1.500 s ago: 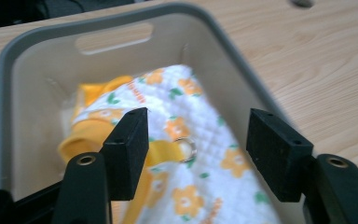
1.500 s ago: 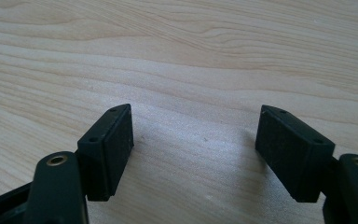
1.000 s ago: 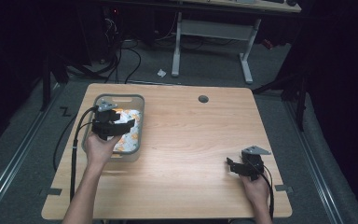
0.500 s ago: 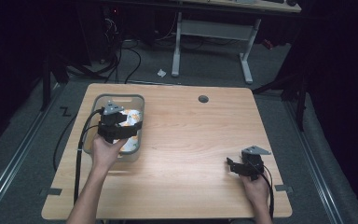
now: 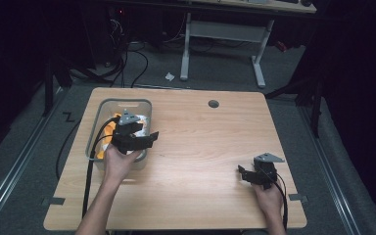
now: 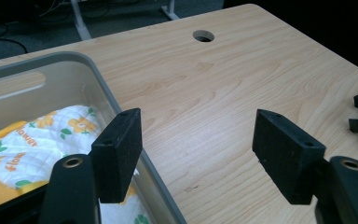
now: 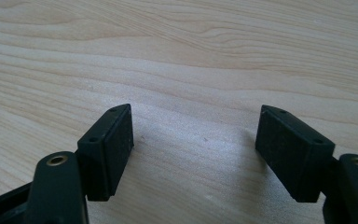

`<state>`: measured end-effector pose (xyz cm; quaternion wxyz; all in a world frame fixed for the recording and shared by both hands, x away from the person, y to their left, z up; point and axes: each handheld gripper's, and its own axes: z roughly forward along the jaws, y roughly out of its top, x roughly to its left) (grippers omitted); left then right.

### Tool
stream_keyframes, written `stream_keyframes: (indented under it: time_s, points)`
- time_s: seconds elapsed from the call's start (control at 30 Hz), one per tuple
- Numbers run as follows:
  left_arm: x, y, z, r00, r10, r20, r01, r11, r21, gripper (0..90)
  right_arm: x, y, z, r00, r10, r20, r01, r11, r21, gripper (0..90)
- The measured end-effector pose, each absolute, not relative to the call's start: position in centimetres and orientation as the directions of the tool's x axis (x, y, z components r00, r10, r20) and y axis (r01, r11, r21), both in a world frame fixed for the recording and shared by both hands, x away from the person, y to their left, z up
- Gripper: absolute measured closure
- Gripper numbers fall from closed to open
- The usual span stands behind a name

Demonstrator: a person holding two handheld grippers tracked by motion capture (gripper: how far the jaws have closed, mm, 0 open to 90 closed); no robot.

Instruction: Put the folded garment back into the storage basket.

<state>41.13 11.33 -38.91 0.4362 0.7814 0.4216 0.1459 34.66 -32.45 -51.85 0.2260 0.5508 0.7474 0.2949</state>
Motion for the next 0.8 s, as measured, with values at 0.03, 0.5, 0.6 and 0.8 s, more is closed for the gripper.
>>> stream_keyframes:
  time_s: [0.03,0.5,0.6,0.8]
  points:
    - [41.1,11.3,-38.9,0.602,0.786,-0.140,0.532,-0.264,0.805,33.4,34.7,-32.4,-51.8,-0.290,0.957,-0.013,0.691,0.219,0.689,28.0]
    - [40.0,10.2,-39.2,0.626,0.764,-0.157,0.524,-0.263,0.810,33.3,34.7,-32.5,-51.8,-0.291,0.957,-0.013,0.690,0.220,0.689,28.0]
    - [39.8,9.9,-39.4,0.632,0.759,-0.157,0.524,-0.269,0.808,33.2,34.7,-32.4,-51.8,-0.291,0.957,-0.013,0.690,0.219,0.690,28.0]
    - [39.6,9.4,-39.6,0.644,0.749,-0.158,0.518,-0.274,0.810,33.4,34.7,-32.5,-51.8,-0.292,0.956,-0.014,0.690,0.221,0.689,28.0]
